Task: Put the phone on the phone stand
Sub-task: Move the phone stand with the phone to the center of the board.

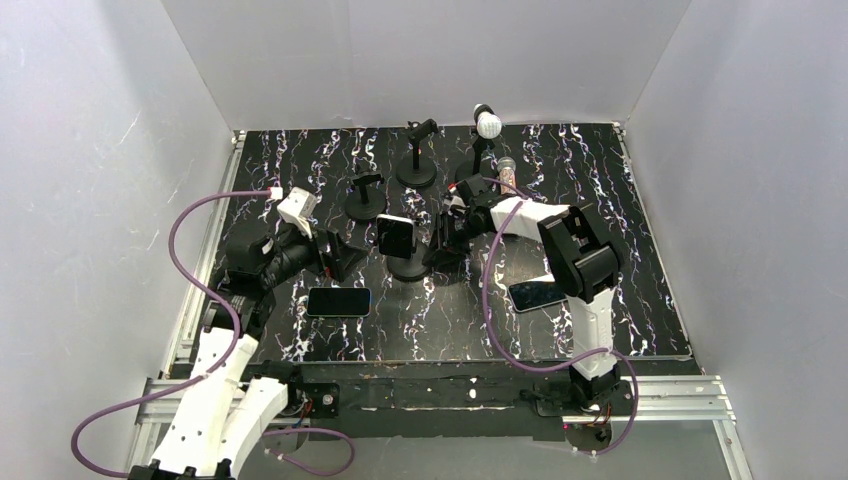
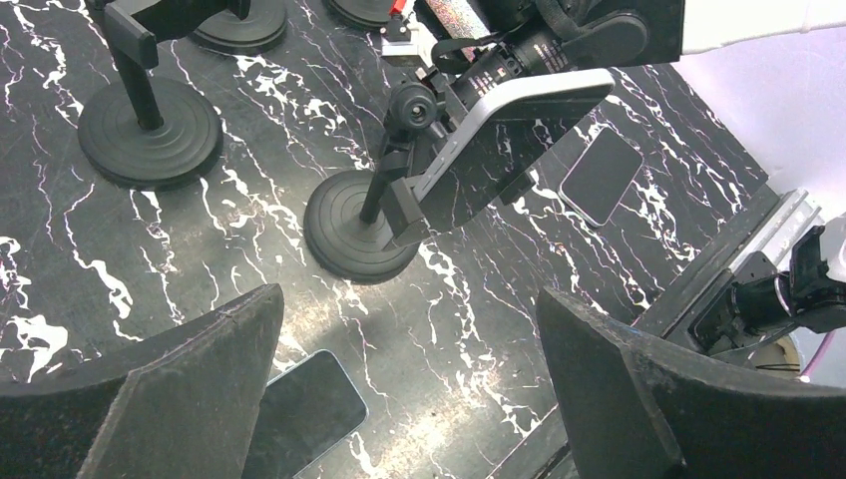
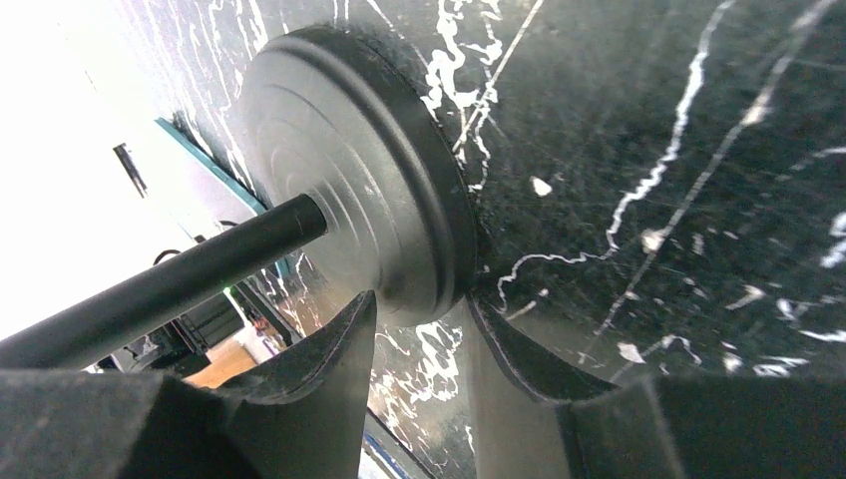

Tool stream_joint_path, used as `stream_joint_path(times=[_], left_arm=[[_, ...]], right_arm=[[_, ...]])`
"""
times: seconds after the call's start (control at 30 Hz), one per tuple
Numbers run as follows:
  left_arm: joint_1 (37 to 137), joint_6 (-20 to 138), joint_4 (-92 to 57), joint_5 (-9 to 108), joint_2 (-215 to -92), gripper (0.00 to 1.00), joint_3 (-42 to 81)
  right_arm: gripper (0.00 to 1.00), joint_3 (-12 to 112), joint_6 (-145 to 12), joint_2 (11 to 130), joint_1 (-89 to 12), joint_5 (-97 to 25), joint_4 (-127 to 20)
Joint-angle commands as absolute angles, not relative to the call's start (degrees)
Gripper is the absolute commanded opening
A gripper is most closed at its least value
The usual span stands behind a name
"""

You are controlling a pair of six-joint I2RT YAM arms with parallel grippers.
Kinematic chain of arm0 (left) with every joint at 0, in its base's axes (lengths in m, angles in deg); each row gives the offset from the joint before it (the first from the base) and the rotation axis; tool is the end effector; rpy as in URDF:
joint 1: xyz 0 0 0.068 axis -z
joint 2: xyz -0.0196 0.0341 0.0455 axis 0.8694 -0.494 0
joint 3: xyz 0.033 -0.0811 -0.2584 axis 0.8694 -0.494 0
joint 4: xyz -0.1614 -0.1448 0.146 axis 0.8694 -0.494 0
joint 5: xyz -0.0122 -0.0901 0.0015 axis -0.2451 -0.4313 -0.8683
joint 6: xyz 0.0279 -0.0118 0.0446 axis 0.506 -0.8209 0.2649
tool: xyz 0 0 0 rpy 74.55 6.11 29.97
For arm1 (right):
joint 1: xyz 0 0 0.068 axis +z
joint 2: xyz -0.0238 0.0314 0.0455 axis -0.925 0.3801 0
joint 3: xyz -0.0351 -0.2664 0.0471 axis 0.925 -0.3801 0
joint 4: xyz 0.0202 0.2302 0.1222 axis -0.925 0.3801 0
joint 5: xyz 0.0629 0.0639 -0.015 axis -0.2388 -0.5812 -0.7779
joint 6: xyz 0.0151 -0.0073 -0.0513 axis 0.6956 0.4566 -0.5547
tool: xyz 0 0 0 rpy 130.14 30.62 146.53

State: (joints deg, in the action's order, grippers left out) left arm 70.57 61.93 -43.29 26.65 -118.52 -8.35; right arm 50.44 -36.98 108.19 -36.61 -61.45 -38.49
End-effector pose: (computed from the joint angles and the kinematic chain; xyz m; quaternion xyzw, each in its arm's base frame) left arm 0.1516 -0.0458 0.3259 0.1645 0.7866 -0.3067 0.5100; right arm 0.3510 0.2343 0.1360 -0.0386 0.9237 0.3755 0.0658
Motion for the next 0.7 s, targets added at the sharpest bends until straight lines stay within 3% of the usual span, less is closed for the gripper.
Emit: stream_joint_path(times=[0.0,0.67], left_arm=[[70.15,62.90,-42.47,26.80,-117.32,0.99,-8.86],[70.15,64.32,-43.04,36.81,-109.63,0.99,-7.86]], right_arm=[[0.45,52.94,-36.64,109.72,-34.36,-62.20,-38.68],[0.45,61.00,-36.58,114.19,-31.82,-62.74,-35.59]])
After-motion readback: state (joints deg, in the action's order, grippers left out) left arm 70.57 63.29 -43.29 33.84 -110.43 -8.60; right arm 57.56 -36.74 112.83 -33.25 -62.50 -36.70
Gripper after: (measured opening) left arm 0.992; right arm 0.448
